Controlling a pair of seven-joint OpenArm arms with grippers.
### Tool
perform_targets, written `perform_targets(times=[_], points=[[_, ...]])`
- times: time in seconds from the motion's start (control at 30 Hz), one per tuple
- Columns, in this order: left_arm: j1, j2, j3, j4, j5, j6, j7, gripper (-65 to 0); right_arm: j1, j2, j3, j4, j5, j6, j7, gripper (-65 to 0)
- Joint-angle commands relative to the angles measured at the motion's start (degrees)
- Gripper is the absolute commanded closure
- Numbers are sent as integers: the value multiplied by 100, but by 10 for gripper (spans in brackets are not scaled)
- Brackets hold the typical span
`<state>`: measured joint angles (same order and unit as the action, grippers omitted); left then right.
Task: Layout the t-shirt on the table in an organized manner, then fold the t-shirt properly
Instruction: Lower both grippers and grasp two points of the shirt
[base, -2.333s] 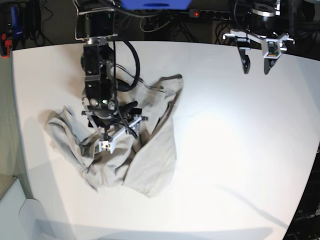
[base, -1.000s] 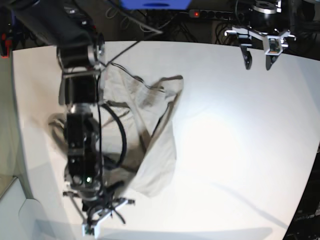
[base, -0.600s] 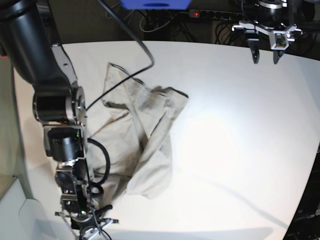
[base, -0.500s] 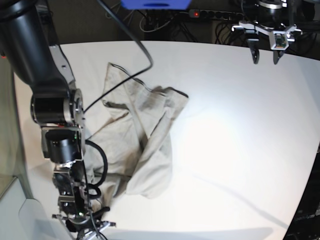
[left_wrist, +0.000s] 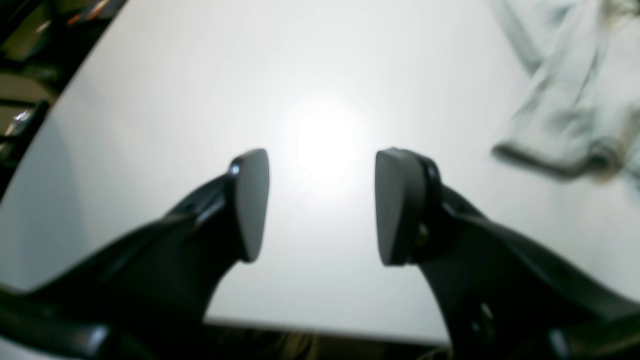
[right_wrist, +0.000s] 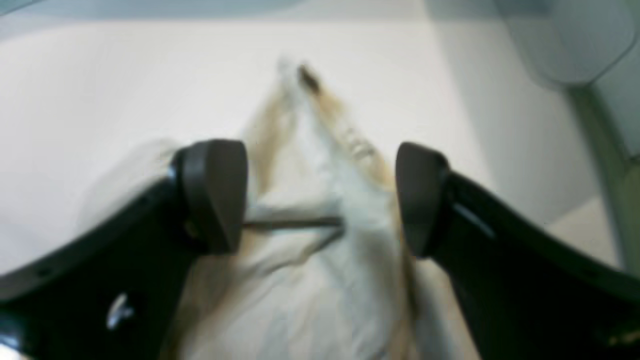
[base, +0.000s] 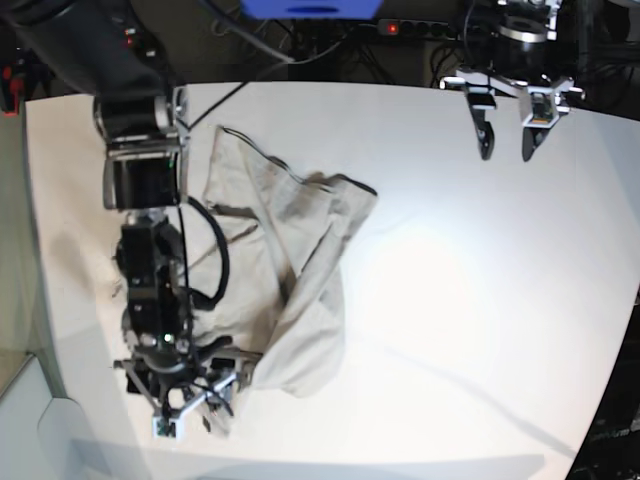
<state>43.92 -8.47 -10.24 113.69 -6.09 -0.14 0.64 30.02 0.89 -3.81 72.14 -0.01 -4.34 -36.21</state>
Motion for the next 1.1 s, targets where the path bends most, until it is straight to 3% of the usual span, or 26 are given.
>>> perform_targets(times=[0.0,0.13,0.3,0.63,1.07], points=[[-142,-19,114,73,-11,54,-148,-328,44,13,8,439,-12,-10,73,-471],[-775,-19,624,-77,-2,80,230,-328,-747,-49,-1,1344,-12,-10,-349,-469],[-1698,25,1125,-745,-11,80,854,-328,-1512,-67,-1,2127,-12,-10,-454,-469],[-2638,526,1292,-1940,24,36,881,-328,-2699,30,8,3349,-12,-10,-454,-469],[-3069,500,2039,-2811,-2,27,845,-328,-3165,21,-10,3507,-12,-10,-463,-469]])
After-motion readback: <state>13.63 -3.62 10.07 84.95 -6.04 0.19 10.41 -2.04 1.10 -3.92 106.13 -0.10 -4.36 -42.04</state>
